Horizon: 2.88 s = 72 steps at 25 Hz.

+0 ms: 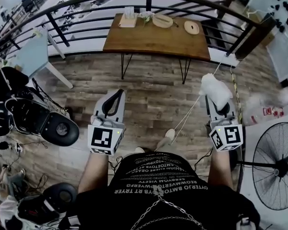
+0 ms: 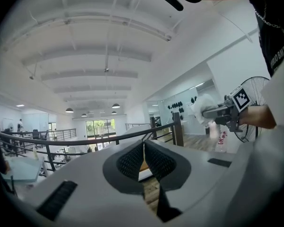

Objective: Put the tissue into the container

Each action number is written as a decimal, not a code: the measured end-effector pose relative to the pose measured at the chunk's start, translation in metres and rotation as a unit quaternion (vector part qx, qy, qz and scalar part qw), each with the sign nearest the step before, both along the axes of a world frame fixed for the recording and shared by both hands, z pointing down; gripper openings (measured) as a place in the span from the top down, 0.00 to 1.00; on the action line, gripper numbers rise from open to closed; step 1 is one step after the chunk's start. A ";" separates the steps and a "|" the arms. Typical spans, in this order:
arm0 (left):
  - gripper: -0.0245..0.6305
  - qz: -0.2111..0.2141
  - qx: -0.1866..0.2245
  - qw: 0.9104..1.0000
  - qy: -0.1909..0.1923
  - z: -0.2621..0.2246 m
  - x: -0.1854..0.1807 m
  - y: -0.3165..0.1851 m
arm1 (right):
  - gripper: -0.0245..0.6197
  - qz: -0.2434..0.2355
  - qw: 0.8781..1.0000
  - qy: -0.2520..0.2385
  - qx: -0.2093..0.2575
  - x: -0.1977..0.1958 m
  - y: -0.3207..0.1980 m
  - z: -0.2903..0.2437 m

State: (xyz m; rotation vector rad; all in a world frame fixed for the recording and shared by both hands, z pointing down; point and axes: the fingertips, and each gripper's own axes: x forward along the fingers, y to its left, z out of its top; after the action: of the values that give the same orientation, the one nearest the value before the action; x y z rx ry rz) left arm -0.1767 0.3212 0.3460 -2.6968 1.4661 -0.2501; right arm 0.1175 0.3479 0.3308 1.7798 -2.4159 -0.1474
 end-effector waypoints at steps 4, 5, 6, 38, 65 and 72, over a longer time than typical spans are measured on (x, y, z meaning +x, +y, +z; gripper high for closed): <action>0.92 0.008 -0.016 1.000 -0.007 0.011 -0.008 -0.001 | 0.78 0.018 1.000 0.000 0.007 -0.001 0.005 -0.001; 0.92 0.010 -0.023 1.000 -0.010 0.015 -0.008 -0.001 | 0.78 0.022 1.000 -0.001 0.007 0.001 0.007 -0.001; 0.92 0.011 -0.024 1.000 -0.009 0.017 -0.007 -0.003 | 0.78 0.026 1.000 -0.002 0.004 0.003 0.007 0.001; 0.92 -0.012 -0.035 0.999 -0.003 0.034 0.064 -0.200 | 0.78 0.004 0.999 -0.033 -0.036 0.081 -0.193 0.046; 0.92 -0.028 -0.028 0.999 -0.014 0.022 0.173 -0.307 | 0.78 -0.010 0.999 -0.046 -0.025 0.198 -0.305 0.035; 0.92 -0.051 -0.044 0.998 -0.003 0.036 0.157 -0.306 | 0.78 -0.040 0.998 -0.027 -0.034 0.178 -0.317 0.042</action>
State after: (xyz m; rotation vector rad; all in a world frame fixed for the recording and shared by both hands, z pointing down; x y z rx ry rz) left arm -0.0196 0.0150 0.3821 -2.6881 1.6319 -0.3345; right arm 0.2955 0.0310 0.3727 1.6794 -2.4993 -0.0269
